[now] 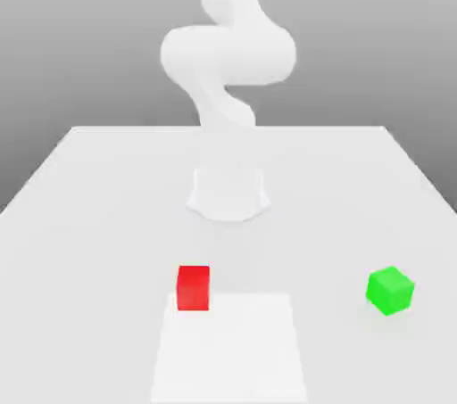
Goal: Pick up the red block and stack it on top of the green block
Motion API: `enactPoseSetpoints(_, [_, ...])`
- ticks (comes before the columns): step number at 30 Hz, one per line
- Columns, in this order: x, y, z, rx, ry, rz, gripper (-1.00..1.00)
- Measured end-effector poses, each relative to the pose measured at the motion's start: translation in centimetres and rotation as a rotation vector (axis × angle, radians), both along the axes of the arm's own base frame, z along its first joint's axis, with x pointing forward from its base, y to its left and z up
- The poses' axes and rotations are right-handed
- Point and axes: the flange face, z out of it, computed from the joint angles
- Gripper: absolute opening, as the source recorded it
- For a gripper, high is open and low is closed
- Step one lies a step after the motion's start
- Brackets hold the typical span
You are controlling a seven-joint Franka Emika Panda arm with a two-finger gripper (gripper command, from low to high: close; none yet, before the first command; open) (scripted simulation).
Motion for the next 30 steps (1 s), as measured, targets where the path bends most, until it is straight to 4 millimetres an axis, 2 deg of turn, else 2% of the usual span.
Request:
enactPoseSetpoints(4, [3.2, -1.0, -9.9, -0.026, 0.149, -0.005, 0.00])
enactPoseSetpoints(7, [3.9, -2.0, -17.4, -0.033, 0.260, -0.008, 0.00])
enactPoseSetpoints(9, [3.6, -2.8, -22.5, -0.033, 0.336, -0.009, 0.00])
enactPoseSetpoints(12, [2.0, -3.8, -30.0, -0.025, 0.455, -0.010, 0.00])
enactPoseSetpoints(18, [-4.4, -5.2, -45.1, 0.014, 0.695, -0.007, 0.00])
enactPoseSetpoints(20, [-5.0, -5.2, -47.7, 0.017, 0.716, -0.006, 0.00])
enactPoseSetpoints(24, [-5.5, -5.3, -51.2, 0.019, 0.723, -0.006, 0.00])
enactPoseSetpoints(25, [-5.6, -5.3, -51.6, 0.019, 0.723, -0.006, -1.00])
enactPoseSetpoints(30, [-5.6, -5.3, -51.6, 0.020, 0.724, -0.007, -1.00])
